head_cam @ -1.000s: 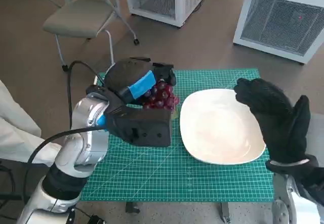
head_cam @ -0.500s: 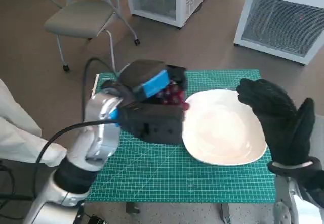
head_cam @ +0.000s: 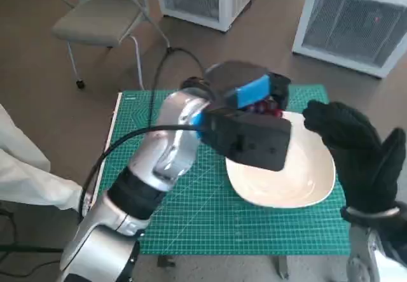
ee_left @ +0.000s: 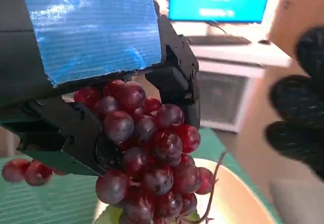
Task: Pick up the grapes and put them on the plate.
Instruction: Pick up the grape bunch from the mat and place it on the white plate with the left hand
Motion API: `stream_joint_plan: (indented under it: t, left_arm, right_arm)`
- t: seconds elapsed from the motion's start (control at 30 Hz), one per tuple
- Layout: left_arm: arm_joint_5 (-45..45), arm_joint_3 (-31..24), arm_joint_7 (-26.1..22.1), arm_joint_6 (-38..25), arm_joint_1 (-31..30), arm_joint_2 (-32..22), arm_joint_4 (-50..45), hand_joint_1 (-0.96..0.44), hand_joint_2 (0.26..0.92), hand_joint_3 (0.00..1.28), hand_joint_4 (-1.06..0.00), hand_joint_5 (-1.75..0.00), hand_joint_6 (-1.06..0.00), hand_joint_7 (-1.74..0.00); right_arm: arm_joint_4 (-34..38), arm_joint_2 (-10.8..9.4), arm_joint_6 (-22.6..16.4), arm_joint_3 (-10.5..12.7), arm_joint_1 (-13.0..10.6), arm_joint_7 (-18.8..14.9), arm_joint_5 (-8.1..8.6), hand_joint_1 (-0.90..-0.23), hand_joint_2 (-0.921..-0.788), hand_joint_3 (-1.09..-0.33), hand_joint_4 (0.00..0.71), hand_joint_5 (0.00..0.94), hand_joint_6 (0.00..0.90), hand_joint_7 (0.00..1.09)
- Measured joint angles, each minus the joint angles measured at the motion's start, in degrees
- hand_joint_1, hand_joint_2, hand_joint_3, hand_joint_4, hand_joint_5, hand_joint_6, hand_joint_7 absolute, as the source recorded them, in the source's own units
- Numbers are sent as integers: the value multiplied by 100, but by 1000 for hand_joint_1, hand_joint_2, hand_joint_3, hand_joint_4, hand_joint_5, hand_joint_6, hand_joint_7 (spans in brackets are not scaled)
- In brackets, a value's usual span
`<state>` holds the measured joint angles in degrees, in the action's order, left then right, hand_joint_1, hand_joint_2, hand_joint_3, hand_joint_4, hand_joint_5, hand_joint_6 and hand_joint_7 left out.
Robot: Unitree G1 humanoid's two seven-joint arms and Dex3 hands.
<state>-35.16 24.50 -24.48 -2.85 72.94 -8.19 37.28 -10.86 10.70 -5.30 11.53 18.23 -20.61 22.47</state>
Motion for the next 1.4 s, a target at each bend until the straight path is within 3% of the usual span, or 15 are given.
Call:
stream_joint_plan:
  t: [0.37,0.73,0.87,0.93,1.03,1.1,1.23,1.4]
  left_arm:
    - [52,80,184,525,451,469,1191,0,909,39,-785,-1115,-646,-1092]
    - [54,134,276,632,553,620,1585,2,920,91,-620,-1404,-679,-942]
    - [116,125,276,636,554,648,1717,1,921,144,-572,-1447,-601,-1029]
    - [167,112,276,638,554,657,1785,-23,904,154,-485,-1260,-479,-974]
    - [246,65,271,638,554,670,1886,-118,855,86,-244,-576,-279,-521]
    - [332,13,268,639,555,686,1970,-194,832,43,-127,-267,-212,-286]
    - [440,-35,268,648,555,714,2142,-348,808,13,-29,-61,-159,-117]
    - [453,-29,305,708,546,714,2256,-475,811,8,-4,-9,-145,-66]
  right_arm:
    - [-138,-2,6,75,-159,200,-16,-329,-921,-597,473,820,267,982]
    - [-237,-3,29,69,-219,342,-20,-330,-921,-598,478,811,274,975]
    - [-244,-3,31,62,-236,372,-24,-330,-921,-598,479,809,274,973]
    - [-244,-4,31,56,-242,384,-29,-330,-921,-598,479,808,275,972]
    - [-243,-4,31,48,-246,393,-32,-330,-921,-598,479,807,275,972]
    - [-242,-4,31,42,-247,395,-36,-331,-921,-598,480,807,275,971]
    - [-237,-4,30,27,-246,397,-41,-333,-921,-597,481,805,276,971]
    - [-217,-4,30,16,-246,397,-40,-338,-921,-594,482,804,277,970]
